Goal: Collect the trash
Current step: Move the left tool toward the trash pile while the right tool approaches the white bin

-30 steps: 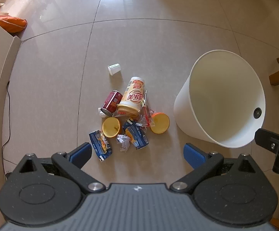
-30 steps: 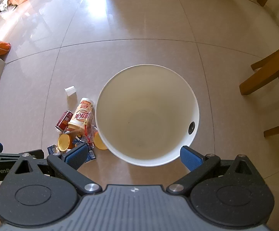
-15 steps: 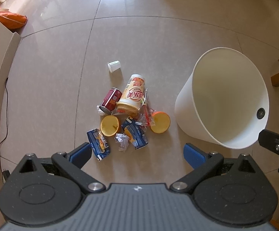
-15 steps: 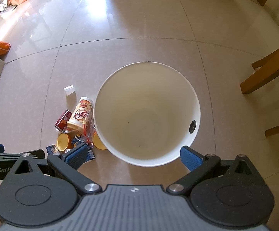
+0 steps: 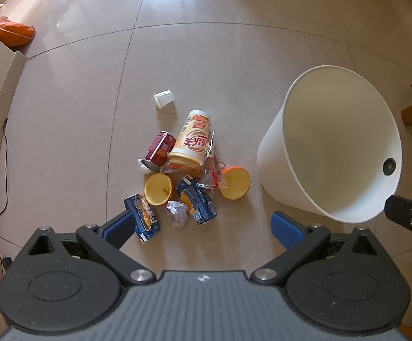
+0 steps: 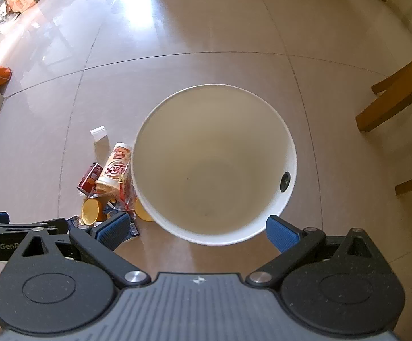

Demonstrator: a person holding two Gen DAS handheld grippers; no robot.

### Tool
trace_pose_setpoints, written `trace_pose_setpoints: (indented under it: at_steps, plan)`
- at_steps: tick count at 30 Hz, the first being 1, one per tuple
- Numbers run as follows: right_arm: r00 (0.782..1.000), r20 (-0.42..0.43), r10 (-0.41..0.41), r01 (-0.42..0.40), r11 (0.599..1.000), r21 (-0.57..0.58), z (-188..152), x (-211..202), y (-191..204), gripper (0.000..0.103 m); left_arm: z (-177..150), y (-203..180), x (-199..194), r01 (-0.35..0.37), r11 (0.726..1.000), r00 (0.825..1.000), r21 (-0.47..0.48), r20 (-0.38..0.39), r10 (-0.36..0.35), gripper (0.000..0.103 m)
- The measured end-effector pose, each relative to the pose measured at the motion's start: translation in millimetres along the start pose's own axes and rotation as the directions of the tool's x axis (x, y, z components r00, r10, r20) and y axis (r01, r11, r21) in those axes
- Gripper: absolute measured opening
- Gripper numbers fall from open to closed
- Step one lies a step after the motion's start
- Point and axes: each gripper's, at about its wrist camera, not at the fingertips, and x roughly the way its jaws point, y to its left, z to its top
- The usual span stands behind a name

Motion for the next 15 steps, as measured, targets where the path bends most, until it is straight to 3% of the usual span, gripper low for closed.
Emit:
trace_pose_setpoints:
  at_steps: [15]
  plan:
    - [0.997,-0.011,-0.075,0.075,0.996,0.038,4,33,-27,0.103,13,-2,24,-0.012,1.0,1.0,-0.004,-0.01,0.012,0.101]
